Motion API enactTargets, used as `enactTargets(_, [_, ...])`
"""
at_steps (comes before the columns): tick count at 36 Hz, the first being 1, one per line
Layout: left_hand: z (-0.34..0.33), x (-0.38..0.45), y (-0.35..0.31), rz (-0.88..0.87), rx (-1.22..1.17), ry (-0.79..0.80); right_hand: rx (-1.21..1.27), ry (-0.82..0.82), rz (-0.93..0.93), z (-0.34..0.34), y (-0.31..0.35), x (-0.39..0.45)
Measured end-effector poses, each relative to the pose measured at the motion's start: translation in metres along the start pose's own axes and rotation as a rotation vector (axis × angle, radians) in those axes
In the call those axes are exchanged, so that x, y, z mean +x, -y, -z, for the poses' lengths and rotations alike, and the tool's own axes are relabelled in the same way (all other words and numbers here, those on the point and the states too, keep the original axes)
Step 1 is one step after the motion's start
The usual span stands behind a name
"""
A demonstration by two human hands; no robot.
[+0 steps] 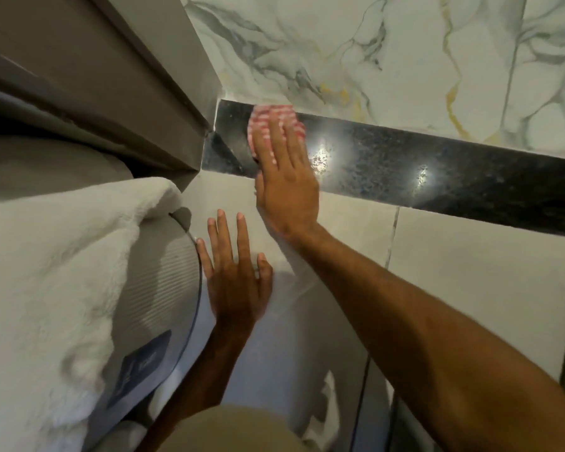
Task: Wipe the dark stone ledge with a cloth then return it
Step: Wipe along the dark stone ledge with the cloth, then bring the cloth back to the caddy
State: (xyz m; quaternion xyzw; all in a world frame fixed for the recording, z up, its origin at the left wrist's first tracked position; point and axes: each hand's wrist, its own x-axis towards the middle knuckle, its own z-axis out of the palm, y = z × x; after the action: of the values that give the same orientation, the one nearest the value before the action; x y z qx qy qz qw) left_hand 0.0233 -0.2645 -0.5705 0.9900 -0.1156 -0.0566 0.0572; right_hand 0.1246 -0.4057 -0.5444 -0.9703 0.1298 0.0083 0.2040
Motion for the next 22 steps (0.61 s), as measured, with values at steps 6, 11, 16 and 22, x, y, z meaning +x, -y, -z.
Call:
enactTargets(6, [0.031, 0.011, -0.003, -0.037, 0.169, 0.25, 0.133, 0.12, 0.006, 0.033, -0.037, -0.096])
enactTargets(11, [0.097, 0.012, -0.011, -0.107, 0.231, 0.461, 0.411, 0.43, -0.351, 0.107, -0.046, -0.163])
enactTargets(16, [0.217, -0.017, -0.057, -0.109, 0.152, 0.495, 0.742, 0.281, -0.652, 0.225, 0.01, -0.195])
enactTargets(22, [0.377, -0.072, -0.089, -0.187, 0.012, 0.4, 0.771, 0.217, -0.47, 0.348, 0.074, -0.212])
